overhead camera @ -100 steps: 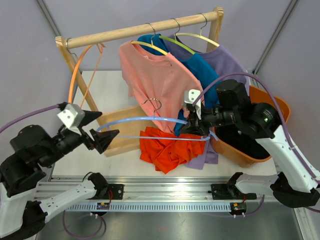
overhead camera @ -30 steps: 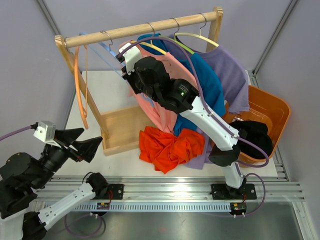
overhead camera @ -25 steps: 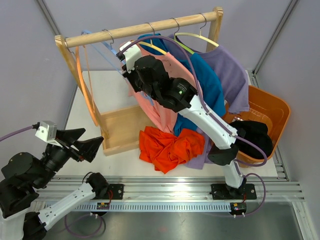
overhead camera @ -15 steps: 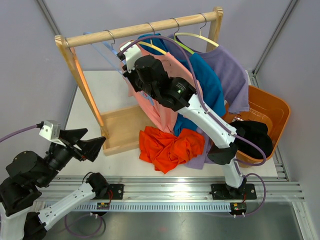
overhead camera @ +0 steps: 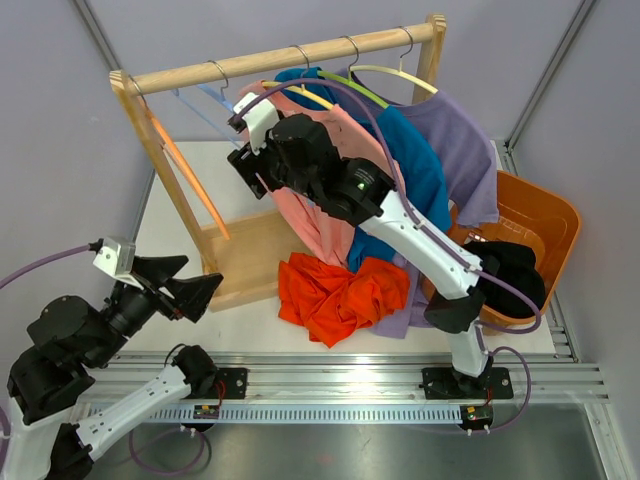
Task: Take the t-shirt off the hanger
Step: Hang the hanger back to the clothesline with the right arm, then place the tshirt into the basket
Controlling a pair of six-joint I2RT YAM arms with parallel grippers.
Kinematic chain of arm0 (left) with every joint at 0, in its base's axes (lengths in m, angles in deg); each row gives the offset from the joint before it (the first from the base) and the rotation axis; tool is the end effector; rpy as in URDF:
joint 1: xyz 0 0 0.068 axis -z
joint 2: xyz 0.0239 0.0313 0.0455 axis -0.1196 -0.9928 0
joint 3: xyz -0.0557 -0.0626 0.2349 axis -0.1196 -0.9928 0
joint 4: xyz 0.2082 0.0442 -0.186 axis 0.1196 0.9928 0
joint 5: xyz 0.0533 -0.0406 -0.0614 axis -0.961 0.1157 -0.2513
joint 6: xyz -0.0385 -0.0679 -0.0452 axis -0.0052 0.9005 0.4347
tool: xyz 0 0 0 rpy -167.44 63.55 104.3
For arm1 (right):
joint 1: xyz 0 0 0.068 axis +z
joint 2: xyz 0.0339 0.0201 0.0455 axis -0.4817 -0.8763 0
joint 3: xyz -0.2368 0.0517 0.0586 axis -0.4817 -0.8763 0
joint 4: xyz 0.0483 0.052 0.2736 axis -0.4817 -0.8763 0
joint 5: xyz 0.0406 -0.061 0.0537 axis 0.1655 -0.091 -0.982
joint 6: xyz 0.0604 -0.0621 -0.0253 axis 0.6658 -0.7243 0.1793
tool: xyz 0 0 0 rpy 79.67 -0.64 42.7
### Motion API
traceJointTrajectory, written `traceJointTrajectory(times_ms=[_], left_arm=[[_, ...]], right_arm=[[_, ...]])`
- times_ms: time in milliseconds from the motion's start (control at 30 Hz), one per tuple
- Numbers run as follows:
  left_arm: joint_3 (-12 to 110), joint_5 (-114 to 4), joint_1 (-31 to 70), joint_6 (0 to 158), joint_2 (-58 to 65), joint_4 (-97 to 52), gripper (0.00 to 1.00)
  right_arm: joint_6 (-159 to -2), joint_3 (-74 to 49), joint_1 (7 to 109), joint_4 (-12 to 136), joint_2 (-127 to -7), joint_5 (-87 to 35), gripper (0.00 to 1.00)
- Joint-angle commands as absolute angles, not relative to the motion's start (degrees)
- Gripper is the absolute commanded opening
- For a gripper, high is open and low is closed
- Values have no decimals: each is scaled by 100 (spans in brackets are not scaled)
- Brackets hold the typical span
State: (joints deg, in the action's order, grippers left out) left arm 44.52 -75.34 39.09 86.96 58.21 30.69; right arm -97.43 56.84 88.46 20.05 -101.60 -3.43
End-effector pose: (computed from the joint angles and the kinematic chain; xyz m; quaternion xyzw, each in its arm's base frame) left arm 0.0709 -0.0492 0.4250 0.0968 0.7209 -0.3037 0.6153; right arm 0.2585 0.4009 0.4752 -0.3816 0.6854 0.1632 0.5983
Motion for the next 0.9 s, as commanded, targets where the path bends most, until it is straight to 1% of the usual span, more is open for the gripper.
traceJointTrajectory(times_ms=[0, 33, 67, 167, 200, 267, 333, 367, 400, 433, 467, 533, 567, 600, 633, 667, 767, 867], left_arm=[[4375, -7105, 3892, 8609, 5582, 2692, 99], [4323, -7035, 3892, 8565, 5555, 2701, 99], [4209, -6904, 3892, 8530, 5537, 2727, 99], [3954, -6683, 3892, 8459, 5493, 2763, 99], [3770, -6639, 3892, 8468, 5493, 2719, 99], [3611, -6534, 3892, 8529, 5520, 2579, 99], [3435, -6472, 3892, 8591, 5511, 2491, 99], [3400, -6454, 3892, 8652, 5502, 2412, 99], [3373, -6437, 3892, 8679, 5493, 2385, 99], [3321, -6419, 3892, 8705, 5476, 2350, 99], [3285, -6410, 3892, 8749, 5458, 2289, 99], [3146, -6384, 3892, 8784, 5432, 2210, 99], [3075, -6367, 3892, 8810, 5406, 2157, 99], [3005, -6358, 3892, 8819, 5405, 2122, 99], [2830, -6358, 3892, 8846, 5397, 2078, 99], [2741, -6210, 3892, 8924, 5397, 1964, 99], [2399, -6120, 3901, 9091, 5397, 1709, 99], [2257, -6129, 3892, 9241, 5388, 1603, 99]], right_arm=[[-10203, 5373, 8866, 2278, -9187, -896, 76], [-10448, 5275, 8848, 2217, -9037, -1064, 80], [-10564, 5187, 8813, 2017, -8792, -1257, 87], [-11003, 4941, 8646, 1437, -8318, -2108, 97], [-11126, 4757, 8524, 1269, -8193, -2581, 98], [-11504, 4406, 8409, 840, -7834, -2927, 100], [-11715, 4211, 8068, 505, -7604, -3708, 99], [-11821, 4036, 7909, 111, -7403, -4041, 99], [-11952, 3930, 7785, -93, -7297, -4654, 99], [-12336, 3772, 7549, -286, -7174, -4973, 99], [-12680, 3605, 7477, -801, -6903, -5264, 100], [-13583, 2799, 7389, -1192, -6568, -5731, 100], [-13902, 2056, 7310, -1498, -6192, -5889, 100], [-14444, 1639, 7292, -1571, -5979, -6152, 99], [-14685, 1183, 7283, -1502, -5542, -6232, 100], [-14931, 325, 7283, -1405, -5329, -6303, 99], [-15389, -970, 7292, -722, -4827, -6400, 100], [-15312, -1562, 7292, 122, -4975, -6138, 99]])
